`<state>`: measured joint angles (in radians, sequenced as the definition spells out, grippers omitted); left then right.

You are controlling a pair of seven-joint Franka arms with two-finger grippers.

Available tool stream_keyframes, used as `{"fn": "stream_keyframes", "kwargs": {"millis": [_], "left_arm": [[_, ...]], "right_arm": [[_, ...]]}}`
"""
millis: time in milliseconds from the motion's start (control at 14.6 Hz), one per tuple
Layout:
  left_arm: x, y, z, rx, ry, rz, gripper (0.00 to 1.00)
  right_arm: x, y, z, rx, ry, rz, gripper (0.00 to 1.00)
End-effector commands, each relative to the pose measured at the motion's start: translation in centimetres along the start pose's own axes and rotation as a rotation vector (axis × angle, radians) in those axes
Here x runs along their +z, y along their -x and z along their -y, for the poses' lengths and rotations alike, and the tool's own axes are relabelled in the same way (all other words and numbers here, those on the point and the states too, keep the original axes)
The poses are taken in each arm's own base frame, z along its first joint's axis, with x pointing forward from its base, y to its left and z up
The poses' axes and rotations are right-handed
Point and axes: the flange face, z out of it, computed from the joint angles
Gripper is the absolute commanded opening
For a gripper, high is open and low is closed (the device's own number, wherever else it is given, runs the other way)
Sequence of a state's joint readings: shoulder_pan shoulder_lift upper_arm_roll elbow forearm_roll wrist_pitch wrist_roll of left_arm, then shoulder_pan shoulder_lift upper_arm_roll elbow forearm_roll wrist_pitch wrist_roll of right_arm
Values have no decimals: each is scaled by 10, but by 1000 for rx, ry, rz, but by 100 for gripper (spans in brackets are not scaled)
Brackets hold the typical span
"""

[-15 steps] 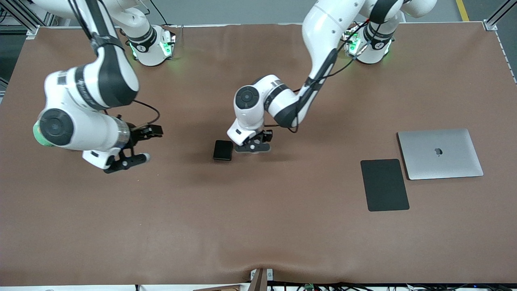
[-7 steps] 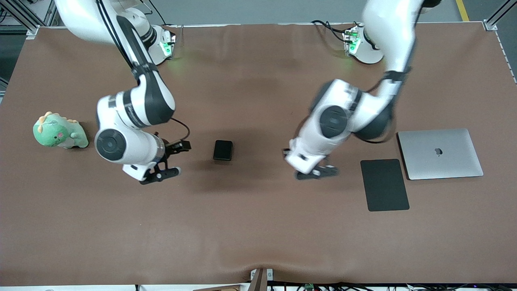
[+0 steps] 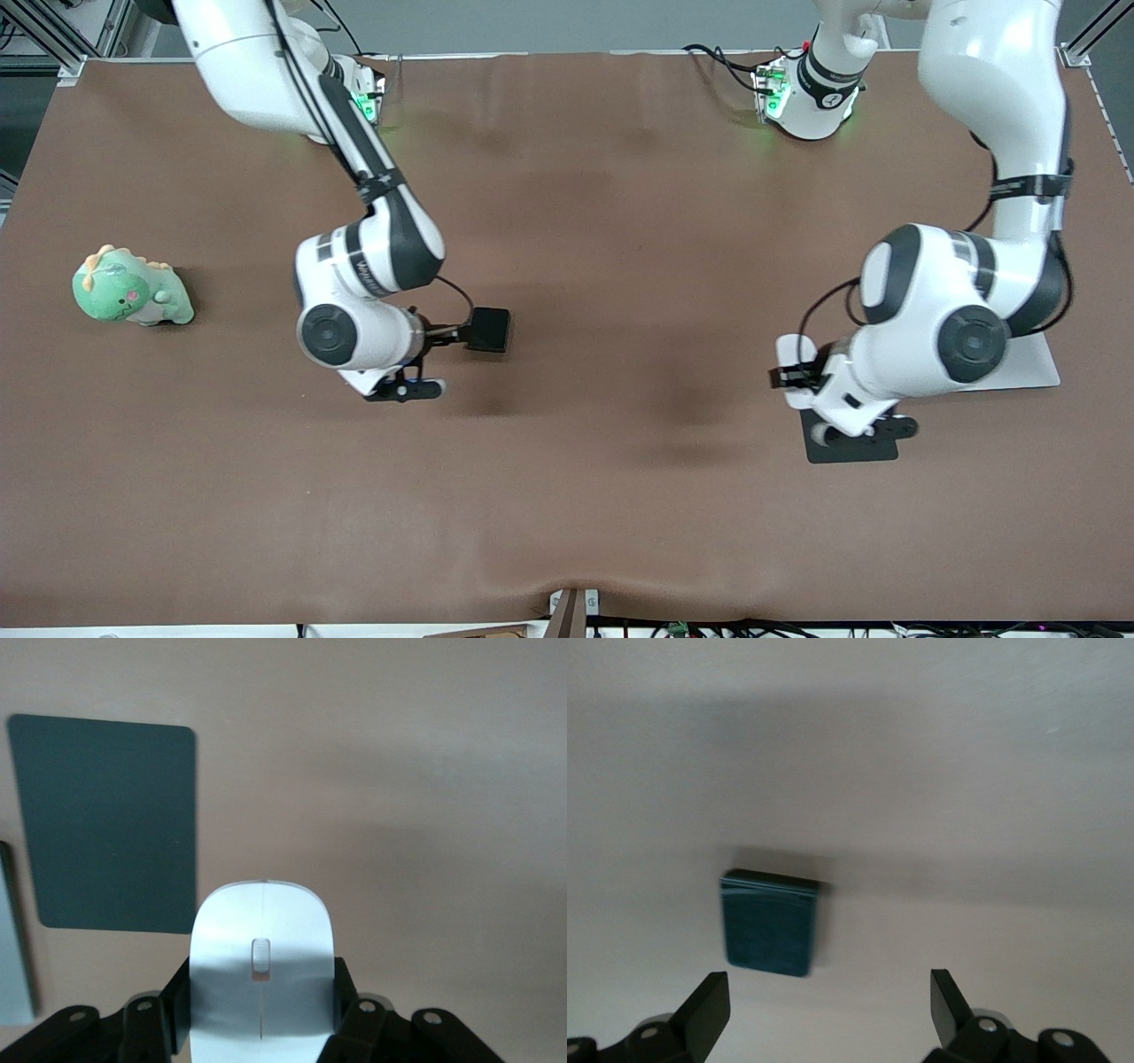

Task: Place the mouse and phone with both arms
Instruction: 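Carry the mouse onto the pad while the right gripper grasps the phone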

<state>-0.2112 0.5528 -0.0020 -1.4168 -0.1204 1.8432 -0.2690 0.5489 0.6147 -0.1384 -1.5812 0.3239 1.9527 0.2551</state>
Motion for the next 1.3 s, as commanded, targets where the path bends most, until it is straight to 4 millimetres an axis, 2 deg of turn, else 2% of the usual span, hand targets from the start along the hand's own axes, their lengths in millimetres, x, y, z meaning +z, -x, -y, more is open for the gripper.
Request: {"fn": "stream_keyframes", "kwargs": {"millis": [0,68,411,479,548,616,822,959,1096,1164,1233], "left_arm": [[2,-6,35,28,-7,2,0],[10,-9,46,43,-52,-5,0],[78,-15,65,93,-155,-89,0],[87,-18,76,87,-164,-95,0],[94,-22,88,83,-166,-98,0],[96,-23,90,98,-164,-99,0],[108,-33,98,94,-154,-126,0],[121,-43,117,76,-144,-164,0],[135,-49,117,100,-139,-186,0],[139,-53,122,115,-141,-189,0],[142,-56,126,127,-140,-188,0]], "right_arm": [[34,-1,24,59,-5,-36,100],[44,1,32,64,-2,-53,100],[78,7,34,61,23,-47,100],[83,8,34,62,21,-66,100],[92,12,36,56,24,-78,100],[96,12,34,58,24,-85,100],[101,14,35,59,28,-78,100],[103,14,35,57,31,-74,100],[106,15,33,62,34,-68,100],[105,15,33,83,35,-64,94],[105,15,34,107,33,-67,100]]}}
